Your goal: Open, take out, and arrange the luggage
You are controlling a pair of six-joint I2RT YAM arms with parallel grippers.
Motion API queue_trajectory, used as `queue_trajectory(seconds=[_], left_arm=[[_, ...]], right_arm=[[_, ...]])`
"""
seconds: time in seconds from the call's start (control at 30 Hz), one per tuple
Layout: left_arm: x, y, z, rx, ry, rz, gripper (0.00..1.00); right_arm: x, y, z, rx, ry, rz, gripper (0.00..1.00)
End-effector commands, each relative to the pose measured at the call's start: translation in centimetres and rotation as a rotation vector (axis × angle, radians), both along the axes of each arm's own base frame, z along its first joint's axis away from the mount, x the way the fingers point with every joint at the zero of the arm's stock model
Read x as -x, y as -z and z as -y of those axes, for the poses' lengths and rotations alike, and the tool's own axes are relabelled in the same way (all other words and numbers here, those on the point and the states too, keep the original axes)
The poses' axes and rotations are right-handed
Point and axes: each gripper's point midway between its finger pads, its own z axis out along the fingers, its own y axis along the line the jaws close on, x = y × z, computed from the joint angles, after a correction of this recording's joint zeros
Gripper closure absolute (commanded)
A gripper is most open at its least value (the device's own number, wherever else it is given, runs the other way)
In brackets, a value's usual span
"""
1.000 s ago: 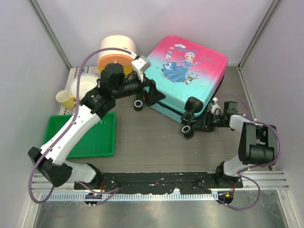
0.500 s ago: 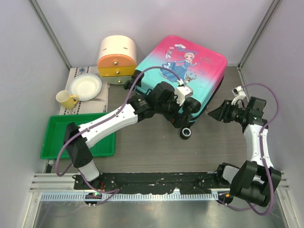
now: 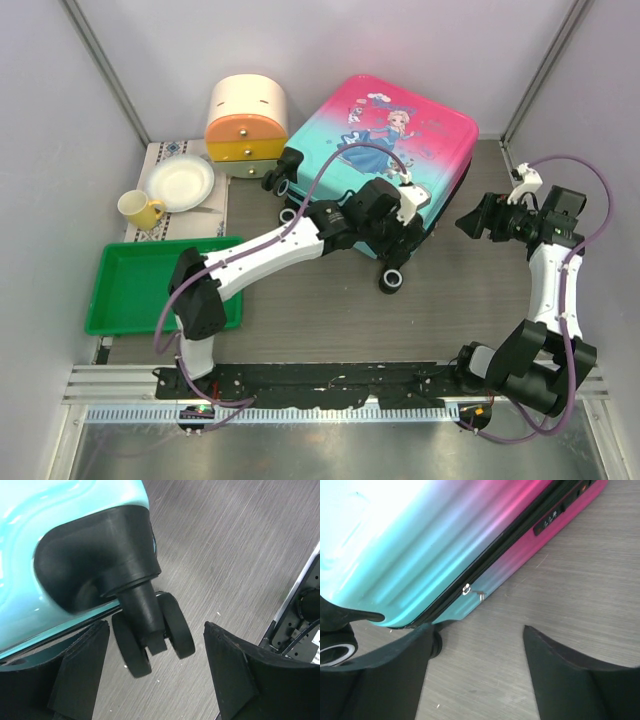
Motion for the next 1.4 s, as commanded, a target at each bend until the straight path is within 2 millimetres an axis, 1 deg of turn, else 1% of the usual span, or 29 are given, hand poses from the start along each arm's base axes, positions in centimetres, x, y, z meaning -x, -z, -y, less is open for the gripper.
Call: queue_trajectory(seconds=[0.0, 0.07, 0.13, 0.17, 0.27, 0.3, 0.37, 0.4, 0.43, 0.47, 0.5, 0.53, 0.57, 0.6, 0.63, 0.67, 0.7, 0.73, 0.77, 0.83, 0.93, 0.97, 1.03, 1.07, 1.1, 1.13, 1.2, 1.23, 1.37], left_arm=[[-0.4, -2.1, 1.3, 0.033, -0.03, 0.031, 0.23], [-0.3, -2.1, 1.6, 0.035, -0.024, 0.038, 0.25], [-0.4, -1.7, 1.8, 0.021, -0.026, 0.039, 0.29], [-0.4, -1.5, 1.8, 0.017, -0.025, 0.036, 0.31], [-0.3, -0.4, 1.6, -0.015, -0.024, 0.022, 0.39], [-0.3, 0.0, 1.6, -0.024, -0.022, 0.017, 0.47], [0.3, 0.0, 1.7, -0.017, 0.005, 0.002, 0.58], [0.5, 0.1, 1.6, -0.02, 0.017, 0.0, 0.71], [0.7, -0.1, 1.5, -0.017, 0.026, 0.0, 0.76], [1.1, 0.4, 1.3, -0.026, 0.044, -0.01, 0.88], [1.3, 0.5, 1.0, -0.036, 0.055, -0.006, 0.95], [1.4, 0.1, 0.5, -0.033, 0.059, 0.002, 1.0], [1.9, 0.9, 0.0, -0.051, 0.072, -0.012, 1.0], [2.3, 1.0, -0.2, -0.052, 0.086, -0.015, 1.0], [2.7, 0.4, -0.7, -0.045, 0.106, -0.006, 1.0], [3.4, 1.4, -1.3, -0.06, 0.123, -0.023, 1.0], [4.1, 1.3, -1.3, -0.042, 0.159, -0.033, 1.0], [4.5, 1.4, -1.5, -0.043, 0.187, -0.031, 1.0], [5.2, 1.6, -2.2, -0.046, 0.205, -0.036, 1.0], [5.8, 1.9, -2.9, -0.054, 0.226, -0.041, 1.0], [6.4, 2.6, -4.4, -0.093, 0.257, -0.03, 1.0], [6.7, 2.8, -5.1, -0.103, 0.263, -0.03, 1.0], [7.2, 3.0, -5.6, -0.106, 0.276, -0.037, 1.0], [7.8, 3.1, -6.1, -0.107, 0.293, -0.045, 1.0], [8.0, 3.2, -6.2, -0.107, 0.299, -0.052, 1.0], [8.4, 3.1, -6.3, -0.097, 0.311, -0.064, 1.0], [8.8, 3.3, -6.6, -0.095, 0.314, -0.076, 1.0], [8.9, 3.3, -6.7, -0.095, 0.311, -0.08, 1.0], [9.2, 3.6, -7.1, -0.1, 0.311, -0.087, 1.0]], right_arm=[[-1.6, -3.5, 1.2, 0.074, 0.033, 0.135, 0.17], [-2.0, -3.3, 1.5, 0.051, 0.071, 0.123, 0.15], [-2.1, -2.7, 1.7, 0.021, 0.086, 0.096, 0.13], [-2.1, -2.6, 1.7, 0.007, 0.08, 0.091, 0.09], [-1.9, -1.4, 0.8, -0.033, 0.003, 0.061, 0.08], [-1.9, -1.0, 0.6, -0.029, -0.038, 0.067, 0.08], [-1.7, -0.2, 0.5, -0.023, -0.055, 0.058, 0.08], [-1.7, 0.4, 0.7, -0.011, -0.053, 0.053, 0.08], [-1.7, 0.8, 0.8, 0.031, -0.078, 0.07, 0.08], [-1.3, 1.9, 0.8, 0.048, -0.09, 0.059, 0.08], [-1.1, 2.5, 0.9, 0.073, -0.096, 0.06, 0.08], [-1.0, 2.9, 1.0, 0.128, -0.136, 0.097, 0.1], [-0.3, 4.0, 0.6, 0.138, -0.162, 0.096, 0.12], [-0.1, 4.3, 0.5, 0.157, -0.18, 0.117, 0.15], [-0.5, 4.2, 0.5, 0.182, -0.195, 0.172, 0.23], [0.0, 5.0, -0.1, 0.174, -0.205, 0.189, 0.28], [0.1, 5.0, -0.5, 0.172, -0.221, 0.222, 0.31], [-0.4, 4.2, -0.9, 0.184, -0.255, 0.315, 0.35], [0.3, 5.0, -1.7, 0.159, -0.268, 0.327, 0.34], [0.5, 5.3, -2.6, 0.154, -0.312, 0.385, 0.34], [1.2, 6.1, -3.8, 0.159, -0.375, 0.395, 0.34], [1.4, 5.9, -4.2, 0.171, -0.412, 0.419, 0.35], [2.3, 6.5, -5.3, 0.165, -0.447, 0.416, 0.35], [2.5, 6.7, -5.5, 0.18, -0.449, 0.421, 0.36], [2.7, 6.4, -6.1, 0.19, -0.457, 0.439, 0.37], [2.6, 6.6, -6.3, 0.206, -0.45, 0.472, 0.38], [2.4, 6.4, -6.7, 0.217, -0.428, 0.495, 0.4], [2.5, 6.6, -7.5, 0.224, -0.445, 0.513, 0.4], [2.4, 7.0, -8.8, 0.201, -0.465, 0.503, 0.42]])
